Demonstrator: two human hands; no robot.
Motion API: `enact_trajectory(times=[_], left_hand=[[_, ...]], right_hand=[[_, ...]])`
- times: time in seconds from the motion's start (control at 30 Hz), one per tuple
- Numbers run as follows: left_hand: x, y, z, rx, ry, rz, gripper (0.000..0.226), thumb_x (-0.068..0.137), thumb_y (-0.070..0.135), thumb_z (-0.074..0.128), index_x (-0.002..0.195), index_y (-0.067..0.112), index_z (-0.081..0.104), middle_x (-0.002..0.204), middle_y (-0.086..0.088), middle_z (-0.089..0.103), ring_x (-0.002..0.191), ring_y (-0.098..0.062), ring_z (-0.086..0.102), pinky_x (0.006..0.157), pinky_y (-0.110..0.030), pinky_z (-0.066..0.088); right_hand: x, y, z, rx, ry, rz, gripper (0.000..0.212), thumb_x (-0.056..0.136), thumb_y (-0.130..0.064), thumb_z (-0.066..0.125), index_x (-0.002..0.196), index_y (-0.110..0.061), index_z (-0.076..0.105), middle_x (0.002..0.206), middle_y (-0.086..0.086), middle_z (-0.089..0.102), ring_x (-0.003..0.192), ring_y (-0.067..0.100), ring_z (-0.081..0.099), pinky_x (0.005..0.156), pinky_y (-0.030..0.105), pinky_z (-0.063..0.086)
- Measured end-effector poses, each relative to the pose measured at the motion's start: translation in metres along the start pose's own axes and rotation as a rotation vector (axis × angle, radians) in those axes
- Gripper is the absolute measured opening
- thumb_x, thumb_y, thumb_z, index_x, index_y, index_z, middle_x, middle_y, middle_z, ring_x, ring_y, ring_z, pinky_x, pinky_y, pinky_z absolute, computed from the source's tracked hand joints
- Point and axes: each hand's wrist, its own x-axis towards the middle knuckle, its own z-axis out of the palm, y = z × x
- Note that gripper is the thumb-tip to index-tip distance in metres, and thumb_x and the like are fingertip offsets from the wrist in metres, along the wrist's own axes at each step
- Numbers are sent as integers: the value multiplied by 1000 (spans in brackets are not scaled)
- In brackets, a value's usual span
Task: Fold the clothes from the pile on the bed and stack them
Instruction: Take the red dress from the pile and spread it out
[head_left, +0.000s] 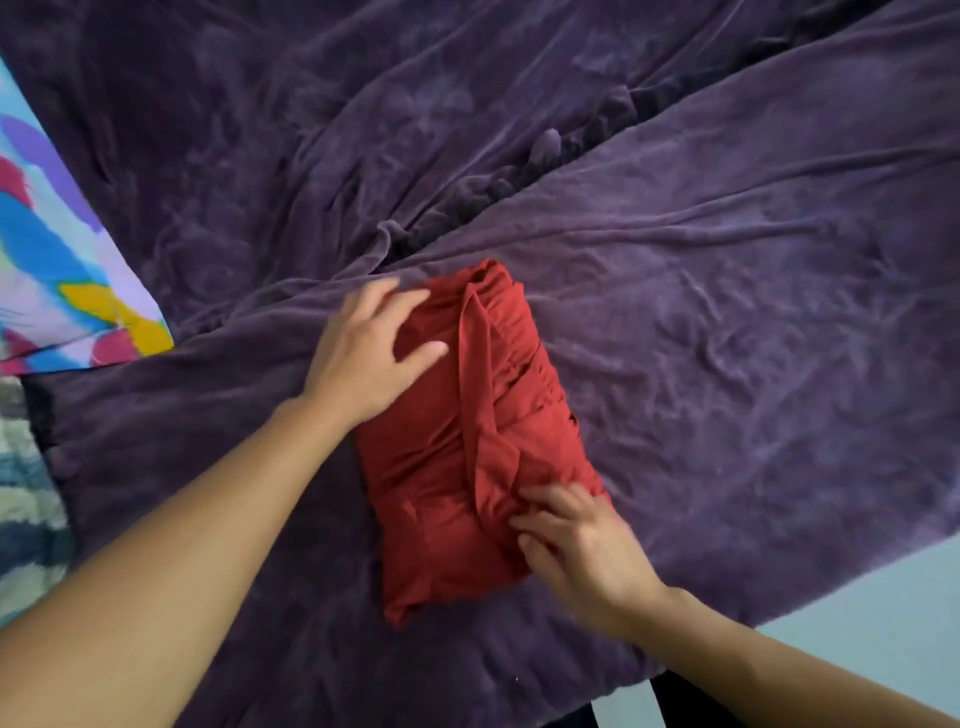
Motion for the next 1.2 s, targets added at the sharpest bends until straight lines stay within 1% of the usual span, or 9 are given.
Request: enact_trajectory(times=[0.1,0.2,0.27,0.37,0.43,0.57,0.73,0.87,1.2], left_hand=[[36,34,3,231,-236,254,94,68,60,72,147,35,28,158,-8,14,145,-28,14,115,-46,21],[73,52,19,459,-422,386,114,59,60,77,150,39,11,160,-6,-7,147,-30,-7,118,-48,8],[89,62,38,653,-526,469,124,55,59,80,151,37,4,160,-7,-10,145,-34,-12,118,-51,3],[97,67,67,866,-651,566,128,55,58,81,151,33,0,160,-6,8,146,-35,-4,117,-56,2],[96,64,77,888,-701,560,122,57,59,79,151,30,7,148,-5,36,142,-30,21,117,-53,4],[86,62,64,744,-714,391,91,57,56,80,135,31,42,123,-6,62,116,-27,56,101,-38,38],[60,75,13,575,-610,180,76,57,63,76,123,36,51,117,-3,66,111,-28,60,85,-36,45],[50,140,-15,569,-489,241,67,70,65,66,124,31,48,120,0,62,114,-26,57,85,-38,45],[85,389,-44,421,-257,390,60,75,62,64,123,28,49,114,-2,63,105,-30,62,81,-40,48]], right_hand=[[14,6,-20,12,154,381,63,75,-73,53,123,-33,58,135,-7,48,125,18,43,92,42,46],[33,4,-17,229,-69,819,127,52,-88,58,152,-27,11,159,-3,16,144,19,21,111,46,32],[41,-3,1,223,-139,892,138,48,-86,63,153,-24,-2,157,-1,20,142,21,24,110,48,33],[48,-6,22,161,-138,934,128,58,-75,70,152,-25,0,145,-2,38,131,23,42,100,44,40],[52,-3,24,186,-169,993,104,65,-64,73,146,-26,18,132,1,54,118,27,55,90,39,44],[53,0,6,232,-230,957,60,69,-53,74,114,-22,48,113,5,65,107,30,61,81,36,45],[34,15,-53,17,-218,711,50,76,-46,65,114,-21,46,109,7,66,102,34,62,76,37,46],[1,41,-121,-198,-95,544,47,81,-47,56,120,-23,43,109,3,68,99,35,64,74,39,48],[-109,124,-329,-447,162,600,48,82,-46,52,124,-27,42,112,-6,67,97,30,66,72,37,48]])
